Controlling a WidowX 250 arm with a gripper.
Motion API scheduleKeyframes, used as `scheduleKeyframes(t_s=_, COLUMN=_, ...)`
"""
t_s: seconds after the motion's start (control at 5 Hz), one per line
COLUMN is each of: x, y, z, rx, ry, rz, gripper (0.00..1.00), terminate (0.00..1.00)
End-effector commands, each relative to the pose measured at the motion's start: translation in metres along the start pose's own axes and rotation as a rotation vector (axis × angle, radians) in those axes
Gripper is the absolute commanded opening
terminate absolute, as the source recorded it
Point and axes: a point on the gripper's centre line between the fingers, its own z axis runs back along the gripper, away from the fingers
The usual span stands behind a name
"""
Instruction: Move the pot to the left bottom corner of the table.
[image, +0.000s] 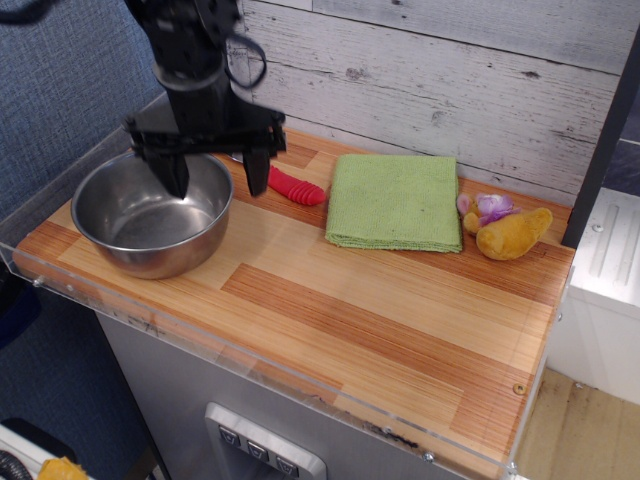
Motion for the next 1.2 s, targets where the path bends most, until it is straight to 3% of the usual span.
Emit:
scheduleKeyframes(t_s=0.0, x=-0.005, y=-0.011, z=-0.025, rx=0.069, ry=0.043, rz=-0.037, gripper=1.00, terminate=0.00)
scheduleKeyframes(t_s=0.4, x=-0.006, y=-0.006, z=-0.037, rx=0.120, ry=0.057, rz=-0.021, gripper=1.00, terminate=0.00)
scheduleKeyframes(t_s=0.6, x=-0.002, y=-0.002, z=-0.034, rx=0.121, ry=0.034, rz=0.021, gripper=0.00, terminate=0.00)
scheduleKeyframes(t_s=1.0, x=-0.003, y=0.001, z=-0.030, rx=0.128, ry=0.021, rz=0.030, gripper=0.00, terminate=0.00)
